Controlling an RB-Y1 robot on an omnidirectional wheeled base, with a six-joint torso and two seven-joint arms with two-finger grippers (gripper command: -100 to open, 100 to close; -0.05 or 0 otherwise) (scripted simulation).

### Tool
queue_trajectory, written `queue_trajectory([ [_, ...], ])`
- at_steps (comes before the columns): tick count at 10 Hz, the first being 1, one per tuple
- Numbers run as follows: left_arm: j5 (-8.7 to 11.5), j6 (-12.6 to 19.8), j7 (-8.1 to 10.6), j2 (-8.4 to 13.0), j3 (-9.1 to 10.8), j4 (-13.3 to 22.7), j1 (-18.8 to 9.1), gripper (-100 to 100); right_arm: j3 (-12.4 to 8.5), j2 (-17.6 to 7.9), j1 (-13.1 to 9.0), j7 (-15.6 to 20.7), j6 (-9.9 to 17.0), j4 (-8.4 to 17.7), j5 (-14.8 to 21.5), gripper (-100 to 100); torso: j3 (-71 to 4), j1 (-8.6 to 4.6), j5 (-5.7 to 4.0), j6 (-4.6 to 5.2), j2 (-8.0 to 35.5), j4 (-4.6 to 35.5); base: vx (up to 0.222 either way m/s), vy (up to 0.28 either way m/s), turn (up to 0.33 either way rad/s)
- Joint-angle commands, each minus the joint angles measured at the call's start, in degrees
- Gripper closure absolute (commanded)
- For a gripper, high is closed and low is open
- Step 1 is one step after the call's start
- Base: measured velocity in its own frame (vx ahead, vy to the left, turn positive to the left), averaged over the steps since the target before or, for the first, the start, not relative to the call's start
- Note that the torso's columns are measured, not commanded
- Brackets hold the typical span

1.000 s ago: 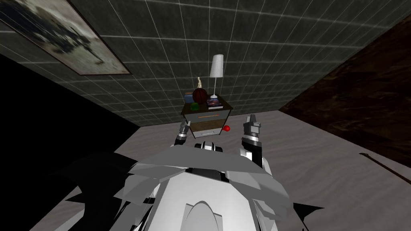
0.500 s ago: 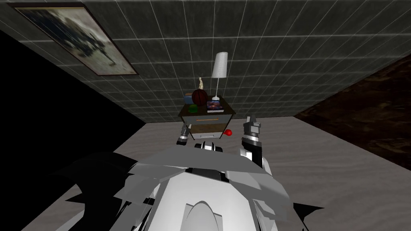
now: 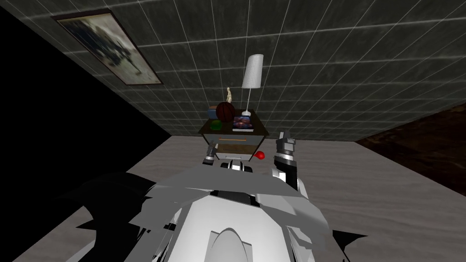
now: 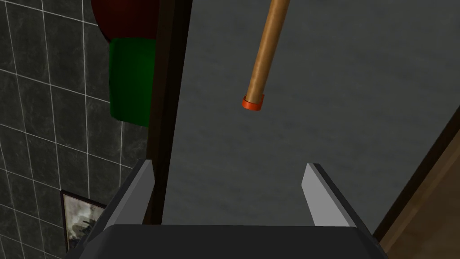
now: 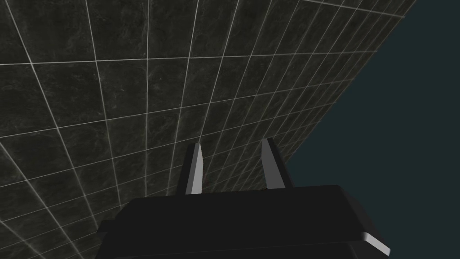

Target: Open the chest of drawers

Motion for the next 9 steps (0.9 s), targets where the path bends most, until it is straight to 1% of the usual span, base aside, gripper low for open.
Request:
queue_trajectory([
  [1,0.24,-0.32,0.82,-3.25,-0.24,2.85,-0.23,-100,0.0,0.0,-0.01,0.0,0.0,0.0,0.0,0,-0.01,0.13,0.02,0.02,-0.01,-0.01,0.106,-0.12,0.165],
  [3,0.28,-0.43,0.99,-5.52,-0.31,3.58,-0.26,-100,0.0,-0.01,-0.01,0.0,0.0,0.0,0.0,0,0.04,0.19,0.04,0.02,0.08,0.02,0.056,-0.08,0.076],
  [4,0.23,-0.34,0.85,-4.87,-0.34,3.27,-0.22,-100,0.0,-0.01,-0.02,0.0,0.0,0.0,0.0,0,0.08,0.25,0.06,0.02,0.15,0.04,0.015,-0.025,0.007],
  [5,0.17,0.69,0.95,-4.88,-0.36,1.67,0.39,-100,-0.01,-0.02,-0.03,0.0,0.0,0.0,0.0,0,0.09,0.29,0.07,0.02,0.15,0.04,0.045,-0.017,-0.015],
  [7,0.08,2.03,1.05,-4.74,-0.37,-0.41,1.16,-100,-0.01,-0.02,-0.02,0.0,0.0,0.0,0.0,0,-0.08,0.13,0.03,0.01,-0.12,-0.04,0.072,-0.006,-0.01],
  [8,0.11,1.44,1.01,-4.79,-0.36,0.39,0.86,-100,-0.01,-0.02,-0.01,0.0,0.0,0.0,0.0,0,-0.1,0.09,0.02,0.01,-0.16,-0.05,0.038,-0.001,-0.001],
  [9,0.19,0.42,0.94,-4.91,-0.36,2.08,0.24,100,-0.01,-0.02,-0.02,0.0,0.0,0.0,0.0,0,-0.01,0.08,0.02,0.01,0.01,-0.01,-0.045,0.003,0.016],
])
